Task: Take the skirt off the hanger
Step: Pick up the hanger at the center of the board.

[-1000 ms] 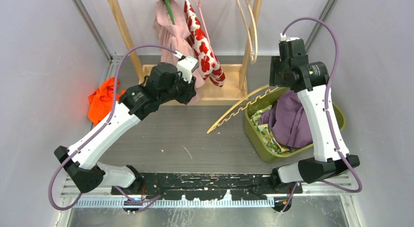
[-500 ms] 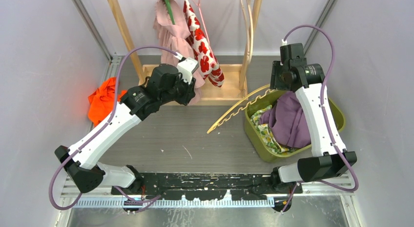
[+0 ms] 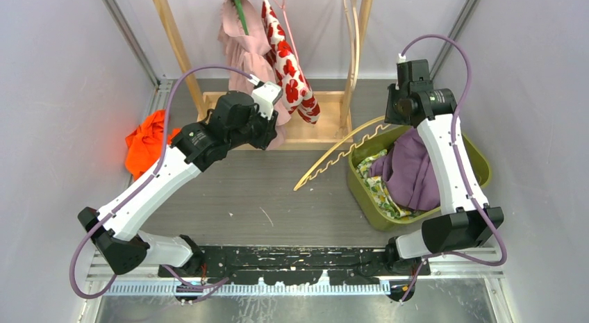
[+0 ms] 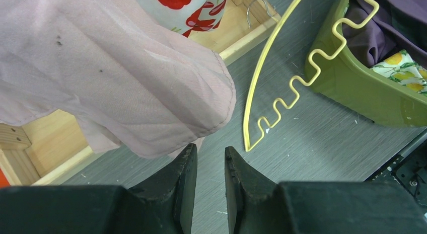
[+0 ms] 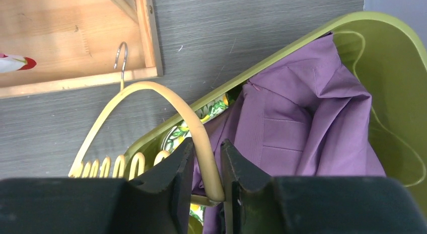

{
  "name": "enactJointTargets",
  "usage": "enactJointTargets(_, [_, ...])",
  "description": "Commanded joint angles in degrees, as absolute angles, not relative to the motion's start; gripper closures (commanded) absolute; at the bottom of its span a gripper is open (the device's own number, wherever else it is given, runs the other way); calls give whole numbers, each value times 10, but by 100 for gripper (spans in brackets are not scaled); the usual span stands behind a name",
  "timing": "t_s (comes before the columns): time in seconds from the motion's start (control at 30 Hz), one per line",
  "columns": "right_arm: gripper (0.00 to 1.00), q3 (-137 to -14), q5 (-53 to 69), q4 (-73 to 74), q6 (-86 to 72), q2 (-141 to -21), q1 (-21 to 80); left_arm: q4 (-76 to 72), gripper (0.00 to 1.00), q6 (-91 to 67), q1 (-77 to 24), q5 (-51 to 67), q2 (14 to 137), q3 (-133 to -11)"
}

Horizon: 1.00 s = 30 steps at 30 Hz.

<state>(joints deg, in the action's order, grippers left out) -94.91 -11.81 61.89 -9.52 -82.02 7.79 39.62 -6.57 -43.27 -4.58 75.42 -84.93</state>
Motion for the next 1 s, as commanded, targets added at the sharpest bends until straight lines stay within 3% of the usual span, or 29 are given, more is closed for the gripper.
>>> enactJointTargets(0.0, [85, -957, -88, 611, -91, -817, 80, 381, 73, -51, -431, -62, 748, -857])
enactJointTargets(0.17, [99, -968, -72, 616, -89, -802, 80, 381, 73, -47, -431, -62, 752, -865])
enactJointTargets(0.63, [99, -994, 29, 636, -78, -665, 80, 389, 74, -60, -431, -54, 766, -902])
enactJointTargets(0.97, [93, -971, 175, 535, -80, -532, 79, 395, 74, -77, -432, -38, 792, -947])
